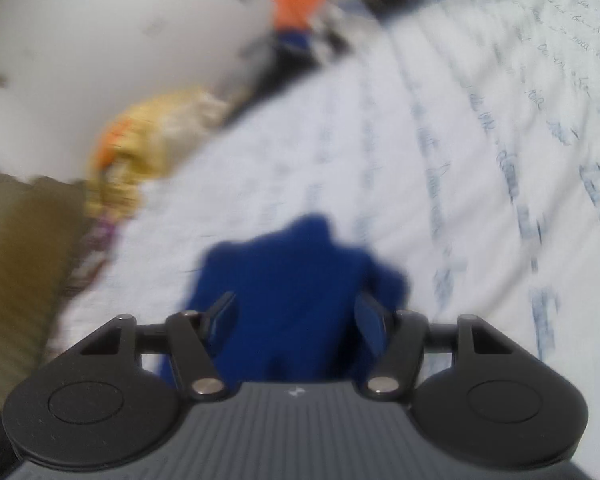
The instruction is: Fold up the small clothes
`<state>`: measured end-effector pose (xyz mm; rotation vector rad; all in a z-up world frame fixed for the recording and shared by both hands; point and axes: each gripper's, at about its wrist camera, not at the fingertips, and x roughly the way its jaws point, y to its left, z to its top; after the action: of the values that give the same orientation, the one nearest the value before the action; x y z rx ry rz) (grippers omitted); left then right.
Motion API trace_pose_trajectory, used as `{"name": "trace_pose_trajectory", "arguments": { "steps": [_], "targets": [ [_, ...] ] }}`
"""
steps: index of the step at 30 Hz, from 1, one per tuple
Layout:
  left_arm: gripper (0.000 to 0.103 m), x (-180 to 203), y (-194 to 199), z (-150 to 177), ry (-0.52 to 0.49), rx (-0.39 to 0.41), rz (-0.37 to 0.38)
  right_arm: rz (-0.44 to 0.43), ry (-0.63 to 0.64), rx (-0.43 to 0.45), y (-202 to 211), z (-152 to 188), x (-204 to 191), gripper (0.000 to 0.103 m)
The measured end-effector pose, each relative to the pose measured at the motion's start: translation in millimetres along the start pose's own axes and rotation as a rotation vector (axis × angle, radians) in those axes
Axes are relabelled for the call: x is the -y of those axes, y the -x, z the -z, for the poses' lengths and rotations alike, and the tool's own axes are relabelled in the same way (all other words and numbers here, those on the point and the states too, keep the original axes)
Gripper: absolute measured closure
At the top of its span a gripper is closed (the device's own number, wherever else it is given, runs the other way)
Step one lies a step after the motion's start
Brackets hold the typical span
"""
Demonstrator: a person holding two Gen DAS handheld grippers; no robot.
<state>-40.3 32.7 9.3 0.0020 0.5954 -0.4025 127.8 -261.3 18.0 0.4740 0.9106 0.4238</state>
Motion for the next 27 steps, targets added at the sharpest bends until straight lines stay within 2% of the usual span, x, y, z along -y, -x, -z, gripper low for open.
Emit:
{"name": "trace_pose_trajectory", "arguments": {
  "steps": [1, 2, 3, 4, 5, 8, 10, 11, 12, 13, 14, 17, 18, 19, 20, 21, 22, 23, 24, 27],
  "targets": [
    [0.024, 3, -1, 2, -0.015, -0.006, -0.009, 0.028, 0.013, -0.02, -12, -1, 3, 0.063],
    [0.024, 3, 0, 2, -0.017, -0.009, -0.012, 0.06, 0.093, 0.001, -16, 1, -4, 0.078],
    [0.023, 1, 1, 3, -0.01, -0.013, -0.009, 0.08, 0.177, 0.004, -18, 4, -11, 0.086],
    [0.022, -3, 2, 5, 0.011, -0.024, -0.004, 0.089, 0.225, 0.012, -19, 5, -9, 0.088],
    [0.02, -11, 0, 6, 0.052, -0.044, 0.002, 0.086, 0.219, 0.045, -18, 4, 3, 0.092],
    [0.02, -29, 11, 7, 0.16, -0.035, 0.004, 0.061, 0.064, 0.07, -2, 3, 27, 0.092],
    [0.02, -44, 15, 4, 0.267, -0.047, 0.042, 0.034, 0.023, 0.051, 17, 15, 27, 0.087],
    [0.02, -53, 17, 4, 0.332, -0.054, 0.074, -0.012, 0.002, 0.049, 28, 23, 28, 0.083],
    [0.021, -59, 18, 3, 0.397, -0.064, 0.105, -0.068, -0.029, 0.04, 40, 34, 31, 0.066],
    [0.021, -66, 18, 2, 0.457, -0.078, 0.141, -0.11, -0.057, 0.007, 47, 46, 33, 0.034],
    [0.022, -71, 16, 1, 0.515, -0.099, 0.184, -0.136, -0.078, -0.035, 48, 58, 32, 0.023],
    [0.027, -79, 3, 2, 0.679, -0.179, 0.346, -0.22, -0.089, -0.099, 58, 86, 28, 0.021],
    [0.028, -79, -1, 4, 0.713, -0.192, 0.373, -0.248, -0.101, -0.122, 60, 93, 25, 0.021],
    [0.036, -81, -4, 4, 0.73, -0.196, 0.372, -0.279, -0.105, -0.143, 59, 100, 22, 0.021],
    [0.055, -83, -7, 4, 0.748, -0.213, 0.36, -0.302, -0.095, -0.152, 58, 106, 19, 0.021],
    [0.069, -86, -11, 4, 0.769, -0.246, 0.337, -0.306, -0.075, -0.14, 58, 109, 15, 0.021],
    [0.087, -88, -14, 6, 0.787, -0.284, 0.316, -0.294, -0.052, -0.135, 58, 110, 11, 0.027],
    [0.088, -90, -13, 6, 0.799, -0.287, 0.319, -0.263, -0.033, -0.16, 56, 109, 7, 0.046],
    [0.089, -89, -7, 2, 0.783, -0.283, 0.31, -0.233, -0.013, -0.196, 51, 107, 6, 0.094],
    [0.092, -80, 21, -11, 0.687, -0.232, 0.315, -0.264, 0.055, -0.177, 70, 106, 0, 0.093]
  ]
}}
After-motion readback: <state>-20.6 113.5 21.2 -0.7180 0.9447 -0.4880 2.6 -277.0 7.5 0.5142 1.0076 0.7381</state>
